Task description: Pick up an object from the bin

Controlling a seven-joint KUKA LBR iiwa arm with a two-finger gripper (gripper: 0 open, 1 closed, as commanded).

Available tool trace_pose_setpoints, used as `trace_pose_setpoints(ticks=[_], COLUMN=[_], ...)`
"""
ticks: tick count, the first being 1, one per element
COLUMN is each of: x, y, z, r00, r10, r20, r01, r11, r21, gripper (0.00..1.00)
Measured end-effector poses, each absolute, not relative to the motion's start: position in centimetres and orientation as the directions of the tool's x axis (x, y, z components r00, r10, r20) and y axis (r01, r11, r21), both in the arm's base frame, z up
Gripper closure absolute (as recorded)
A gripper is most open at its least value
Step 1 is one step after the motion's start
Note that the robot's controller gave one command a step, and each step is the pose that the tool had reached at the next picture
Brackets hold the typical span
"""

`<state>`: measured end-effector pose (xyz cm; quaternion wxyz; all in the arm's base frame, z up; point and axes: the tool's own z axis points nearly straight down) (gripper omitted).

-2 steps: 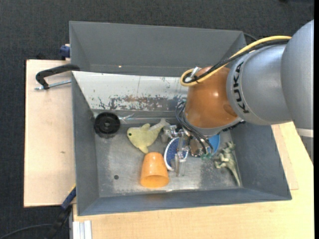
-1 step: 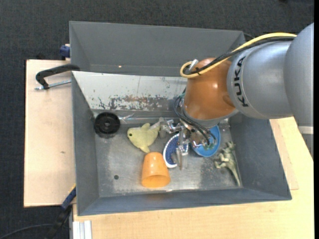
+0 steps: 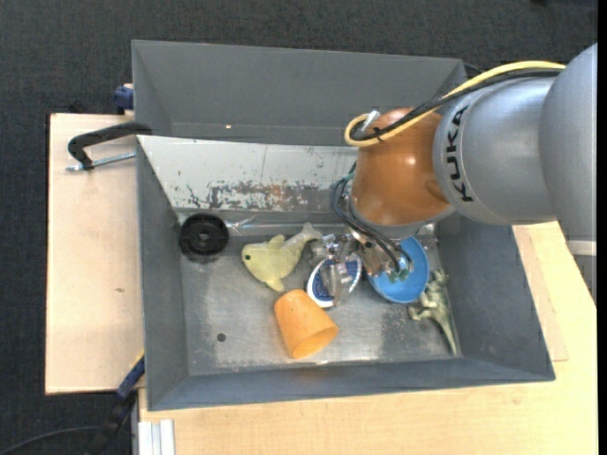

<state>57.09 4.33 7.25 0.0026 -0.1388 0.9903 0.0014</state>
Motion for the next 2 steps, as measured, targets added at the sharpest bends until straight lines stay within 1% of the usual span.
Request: trace_pose_setpoints(ticks=[1, 2], x=[57.7, 58.1], y=[5.8, 5.3], z=[18.7, 27.0], r00=[-0.959, -0.791], r10=[-0.282, -0.612], r20=[-0.014, -0.009], r01=[-0.282, -0.612], r11=[0.96, 0.791], r21=[-0.001, -0.005], gripper=[1.0, 1.0])
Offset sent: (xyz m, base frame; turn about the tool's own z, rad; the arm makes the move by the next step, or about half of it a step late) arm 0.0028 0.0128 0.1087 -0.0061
